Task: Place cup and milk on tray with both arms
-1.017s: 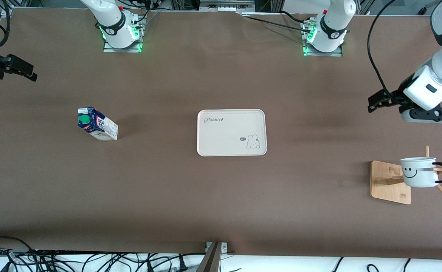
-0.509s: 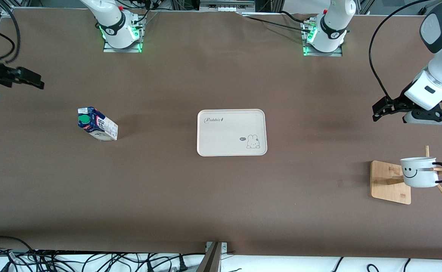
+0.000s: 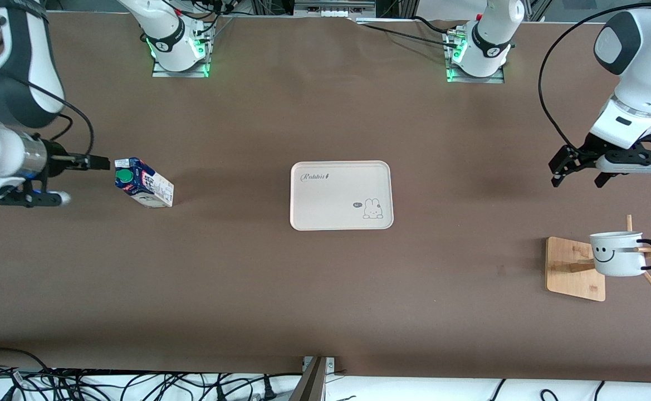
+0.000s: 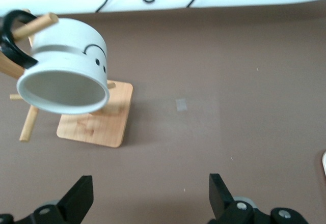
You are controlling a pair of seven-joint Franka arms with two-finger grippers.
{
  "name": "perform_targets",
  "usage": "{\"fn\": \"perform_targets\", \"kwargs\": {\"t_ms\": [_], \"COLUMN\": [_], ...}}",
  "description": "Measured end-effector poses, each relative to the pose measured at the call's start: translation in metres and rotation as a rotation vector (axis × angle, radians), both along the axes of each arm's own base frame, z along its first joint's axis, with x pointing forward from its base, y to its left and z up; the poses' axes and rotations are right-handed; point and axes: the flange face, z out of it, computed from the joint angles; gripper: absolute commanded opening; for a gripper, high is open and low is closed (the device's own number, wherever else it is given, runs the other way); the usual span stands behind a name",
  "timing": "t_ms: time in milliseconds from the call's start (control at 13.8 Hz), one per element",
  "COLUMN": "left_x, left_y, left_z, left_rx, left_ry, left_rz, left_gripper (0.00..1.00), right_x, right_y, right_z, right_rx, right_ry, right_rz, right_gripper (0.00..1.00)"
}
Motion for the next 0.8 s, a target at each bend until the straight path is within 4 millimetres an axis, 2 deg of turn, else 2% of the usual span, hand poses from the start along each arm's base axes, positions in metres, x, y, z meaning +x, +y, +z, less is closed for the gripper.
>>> {"fn": "perform_targets", "kwargs": {"t_ms": [218, 363, 581, 799], "left_x": [-0.013, -0.027, -0.031, -0.03], "left_y": [0.003, 0.003, 0.005, 0.027], "left_z": [-0.034, -0.056, -0.055, -0.05], "left_rx": [0.01, 0.015, 0.025, 0.083], "left_ry": [-0.153, -0.219, -0.288, -0.394], "left_rz": [0.005, 0.004, 0.0, -0.024], "left_gripper": [1.0, 1.0, 1.0, 1.0], "right_x": [-0.005, -0.01, -0.019, -0.036], "right_y": [0.005, 0.005, 0.006, 0.02], "right_z": [-0.033, -0.046, -0.066, -0.087], "right_rx": [0.027, 0.034, 0.034, 0.039], "right_ry": [0.001, 0.008, -0.005, -0.031], "right_rz": [-0.01, -0.018, -0.023, -0.002], "right_gripper": [1.0, 1.0, 1.0, 1.0]}}
